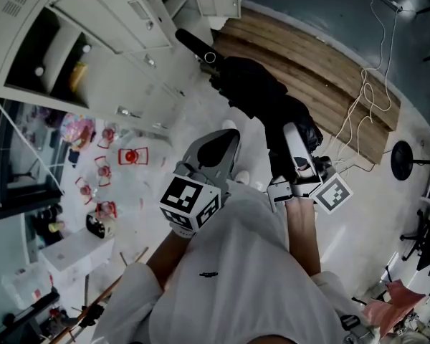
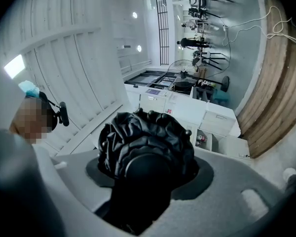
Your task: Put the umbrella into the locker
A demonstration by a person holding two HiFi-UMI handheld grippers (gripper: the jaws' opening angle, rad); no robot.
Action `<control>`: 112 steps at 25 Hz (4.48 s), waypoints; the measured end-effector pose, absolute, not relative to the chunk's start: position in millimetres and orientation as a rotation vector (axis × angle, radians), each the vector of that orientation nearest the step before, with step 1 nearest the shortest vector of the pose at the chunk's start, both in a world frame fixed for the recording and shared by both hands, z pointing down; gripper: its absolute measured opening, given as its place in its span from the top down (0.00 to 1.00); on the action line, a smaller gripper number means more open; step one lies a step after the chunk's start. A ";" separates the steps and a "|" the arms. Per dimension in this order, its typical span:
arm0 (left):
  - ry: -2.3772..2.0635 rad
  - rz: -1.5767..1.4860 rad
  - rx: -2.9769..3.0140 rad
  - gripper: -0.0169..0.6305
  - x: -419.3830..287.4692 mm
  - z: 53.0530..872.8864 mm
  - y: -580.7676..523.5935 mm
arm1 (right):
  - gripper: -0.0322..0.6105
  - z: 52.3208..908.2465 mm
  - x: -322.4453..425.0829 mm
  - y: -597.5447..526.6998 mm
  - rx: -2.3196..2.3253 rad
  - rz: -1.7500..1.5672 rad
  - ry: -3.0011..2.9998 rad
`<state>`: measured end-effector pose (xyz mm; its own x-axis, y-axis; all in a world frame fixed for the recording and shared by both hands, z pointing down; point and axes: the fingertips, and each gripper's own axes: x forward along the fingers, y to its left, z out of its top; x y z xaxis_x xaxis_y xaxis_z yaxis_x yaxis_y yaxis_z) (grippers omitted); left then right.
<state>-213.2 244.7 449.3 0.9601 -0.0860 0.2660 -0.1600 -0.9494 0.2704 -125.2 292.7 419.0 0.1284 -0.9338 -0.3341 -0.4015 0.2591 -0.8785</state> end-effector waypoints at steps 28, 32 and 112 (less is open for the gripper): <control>-0.259 0.335 2.732 0.95 -64.0 455.6 62.2 | 0.54 415.3 31.2 117.7 -1.265 -0.676 1.435; -0.281 0.307 2.759 0.95 -46.2 444.3 31.0 | 0.54 408.0 54.0 89.4 -1.228 -0.641 1.460; -1.338 0.042 2.929 0.95 73.0 202.1 -298.7 | 0.54 149.6 198.9 -253.3 -0.756 -0.442 1.932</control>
